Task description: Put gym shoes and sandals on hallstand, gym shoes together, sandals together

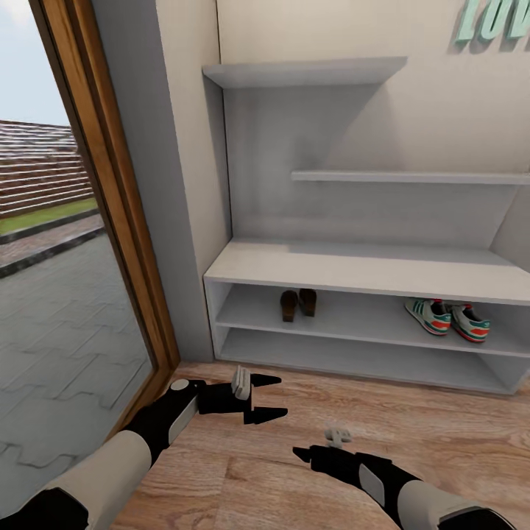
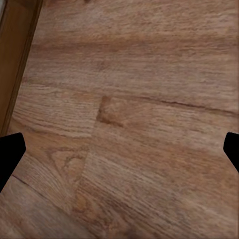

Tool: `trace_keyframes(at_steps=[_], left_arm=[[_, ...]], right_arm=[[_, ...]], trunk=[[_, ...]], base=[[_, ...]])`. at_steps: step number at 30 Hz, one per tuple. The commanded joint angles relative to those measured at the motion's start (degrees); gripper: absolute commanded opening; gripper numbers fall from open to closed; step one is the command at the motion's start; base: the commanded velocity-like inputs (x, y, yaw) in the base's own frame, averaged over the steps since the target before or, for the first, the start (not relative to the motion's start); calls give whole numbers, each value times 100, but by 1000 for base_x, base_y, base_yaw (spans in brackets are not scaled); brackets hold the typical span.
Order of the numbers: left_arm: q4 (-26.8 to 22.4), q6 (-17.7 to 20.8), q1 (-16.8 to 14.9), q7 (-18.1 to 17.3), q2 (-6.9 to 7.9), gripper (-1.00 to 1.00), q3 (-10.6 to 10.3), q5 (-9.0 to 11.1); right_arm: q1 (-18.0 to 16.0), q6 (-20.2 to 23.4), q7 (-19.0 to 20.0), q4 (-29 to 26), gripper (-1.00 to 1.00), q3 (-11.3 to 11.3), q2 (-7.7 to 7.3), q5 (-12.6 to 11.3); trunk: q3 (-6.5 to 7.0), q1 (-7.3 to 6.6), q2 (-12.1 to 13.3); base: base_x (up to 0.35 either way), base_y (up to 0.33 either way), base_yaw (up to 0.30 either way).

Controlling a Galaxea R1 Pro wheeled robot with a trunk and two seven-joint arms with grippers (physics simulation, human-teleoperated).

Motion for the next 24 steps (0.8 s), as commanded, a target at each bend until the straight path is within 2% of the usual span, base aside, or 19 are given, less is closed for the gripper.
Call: trace_keyframes(at_steps=[1,24], left_arm=[[11,-54,-7,4,4,100,-35,42],[14,-54,-7,5,-3,100,-35,42]], right_arm=[[-2,41,10,1,100,32,-5,-59],[-2,40,9,5,100,33,-5,-58]], trunk=[[-5,-1,-2],[-5,-1,-2]], base=[[0,0,0],[0,0,0]])
